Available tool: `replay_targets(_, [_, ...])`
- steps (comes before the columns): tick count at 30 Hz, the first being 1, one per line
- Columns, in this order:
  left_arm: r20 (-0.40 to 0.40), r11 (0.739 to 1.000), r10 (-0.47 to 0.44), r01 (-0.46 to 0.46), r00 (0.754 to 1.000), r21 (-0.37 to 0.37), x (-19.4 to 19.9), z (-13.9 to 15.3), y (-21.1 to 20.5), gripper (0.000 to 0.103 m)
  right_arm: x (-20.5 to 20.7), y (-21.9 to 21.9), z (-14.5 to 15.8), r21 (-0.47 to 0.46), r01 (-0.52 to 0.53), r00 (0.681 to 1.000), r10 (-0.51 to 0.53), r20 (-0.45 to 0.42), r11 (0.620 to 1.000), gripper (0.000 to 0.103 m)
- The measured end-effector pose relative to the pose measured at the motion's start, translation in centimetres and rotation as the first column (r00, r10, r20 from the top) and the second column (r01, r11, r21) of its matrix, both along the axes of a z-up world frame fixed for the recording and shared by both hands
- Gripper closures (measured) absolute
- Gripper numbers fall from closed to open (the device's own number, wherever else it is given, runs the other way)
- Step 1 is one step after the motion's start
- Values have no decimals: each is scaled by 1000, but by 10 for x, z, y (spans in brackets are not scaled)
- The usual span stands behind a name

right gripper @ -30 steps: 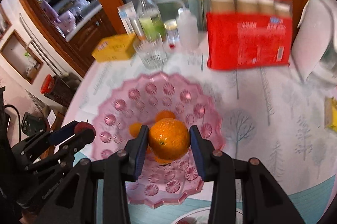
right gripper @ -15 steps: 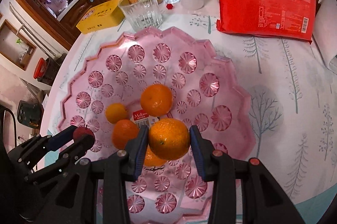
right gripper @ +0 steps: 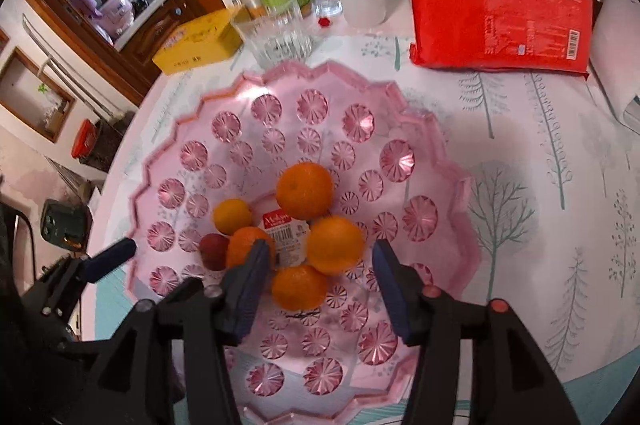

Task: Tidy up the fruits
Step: 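Withdraw both open grippers from the bowl back toward the fruit plate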

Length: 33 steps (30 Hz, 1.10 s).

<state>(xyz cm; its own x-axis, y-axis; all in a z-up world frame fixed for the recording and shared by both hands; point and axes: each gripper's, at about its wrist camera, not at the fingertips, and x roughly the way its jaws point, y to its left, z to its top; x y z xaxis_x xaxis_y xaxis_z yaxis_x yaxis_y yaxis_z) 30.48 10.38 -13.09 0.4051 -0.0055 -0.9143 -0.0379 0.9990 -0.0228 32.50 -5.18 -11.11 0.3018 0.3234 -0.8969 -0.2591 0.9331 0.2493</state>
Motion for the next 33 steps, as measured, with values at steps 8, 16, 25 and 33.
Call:
replay_targets(8, [22,1000,20,-20,1000,-5,-13,18,5,21,-13,-5,25,3,-3,998,3,58,1000,49])
replay_targets(16, [58,999,34,-33,998,-14,-29,41,10,20,-30,-7,43,2,-7,996,7,89,1000,49])
replay_targets(25, [95,998,51,-49,994,-26,-51,65,17,20,-54,-11,68,0,-4,992,4,129,1000,49])
replay_targets(33, [142,998,46,-41,989,-37,-76,90,17,19,-84,-19,97,-2,4,985,-4,174,1000,49])
